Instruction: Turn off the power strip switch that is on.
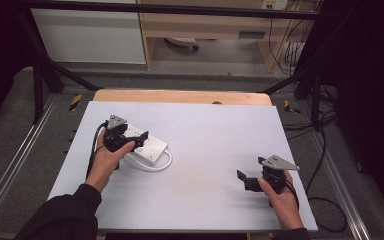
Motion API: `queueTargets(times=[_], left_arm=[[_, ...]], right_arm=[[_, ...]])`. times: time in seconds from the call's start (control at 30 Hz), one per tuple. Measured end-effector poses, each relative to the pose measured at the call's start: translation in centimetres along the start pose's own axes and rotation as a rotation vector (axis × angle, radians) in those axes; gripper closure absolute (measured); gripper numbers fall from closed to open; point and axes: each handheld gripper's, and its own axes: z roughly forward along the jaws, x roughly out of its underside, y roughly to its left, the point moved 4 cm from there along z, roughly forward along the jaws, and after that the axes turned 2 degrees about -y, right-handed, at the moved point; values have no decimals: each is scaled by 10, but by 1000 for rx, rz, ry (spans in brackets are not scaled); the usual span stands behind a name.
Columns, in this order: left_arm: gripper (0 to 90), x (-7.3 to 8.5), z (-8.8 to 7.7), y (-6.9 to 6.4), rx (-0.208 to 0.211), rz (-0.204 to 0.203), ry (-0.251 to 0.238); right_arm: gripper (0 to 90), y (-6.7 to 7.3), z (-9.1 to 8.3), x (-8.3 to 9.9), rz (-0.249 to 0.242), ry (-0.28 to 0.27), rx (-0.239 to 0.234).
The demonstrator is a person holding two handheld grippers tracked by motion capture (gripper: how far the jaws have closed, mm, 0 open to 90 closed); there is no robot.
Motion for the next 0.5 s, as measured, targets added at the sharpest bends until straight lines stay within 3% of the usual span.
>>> queueTargets(times=[0.23, 0.5], left_arm=[[77, -2, 0, -2, -4, 16, -23], [66, -11, -5, -2, 15, 3, -78]], right_arm=[[24, 0, 0, 0, 2, 4, -3], [24, 0, 1, 1, 4, 4, 0]])
